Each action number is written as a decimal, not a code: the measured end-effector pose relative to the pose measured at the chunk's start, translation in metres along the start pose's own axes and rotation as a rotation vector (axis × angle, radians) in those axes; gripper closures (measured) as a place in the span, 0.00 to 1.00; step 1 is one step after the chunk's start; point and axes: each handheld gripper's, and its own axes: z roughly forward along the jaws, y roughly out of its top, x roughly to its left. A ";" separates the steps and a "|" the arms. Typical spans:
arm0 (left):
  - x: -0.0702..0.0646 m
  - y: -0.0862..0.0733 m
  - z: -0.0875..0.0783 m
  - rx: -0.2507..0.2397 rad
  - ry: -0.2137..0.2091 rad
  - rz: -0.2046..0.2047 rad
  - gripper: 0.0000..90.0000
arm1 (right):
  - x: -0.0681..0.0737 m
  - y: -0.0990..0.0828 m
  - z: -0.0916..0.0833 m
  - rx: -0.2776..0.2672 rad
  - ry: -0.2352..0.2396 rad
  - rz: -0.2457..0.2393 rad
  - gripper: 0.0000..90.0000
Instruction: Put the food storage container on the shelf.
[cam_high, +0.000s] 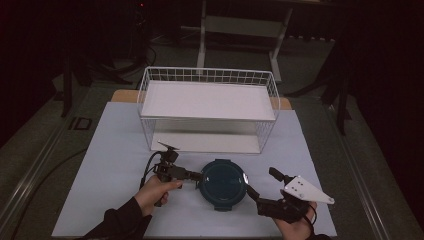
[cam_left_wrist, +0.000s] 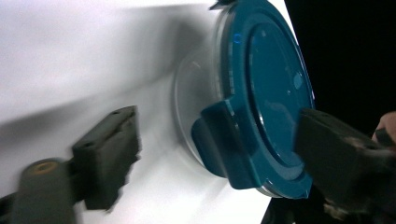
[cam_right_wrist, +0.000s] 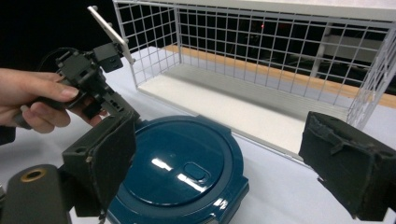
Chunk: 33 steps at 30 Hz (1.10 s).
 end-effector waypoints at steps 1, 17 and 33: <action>0.002 0.000 0.000 0.002 -0.009 -0.013 0.25 | 0.000 0.000 0.000 0.003 -0.001 -0.002 0.12; 0.013 -0.001 0.011 0.042 -0.129 -0.095 0.59 | -0.004 -0.002 0.004 0.038 0.004 0.033 0.14; 0.000 -0.009 0.009 0.033 -0.106 0.027 0.59 | -0.070 -0.045 0.056 0.380 0.245 0.612 0.36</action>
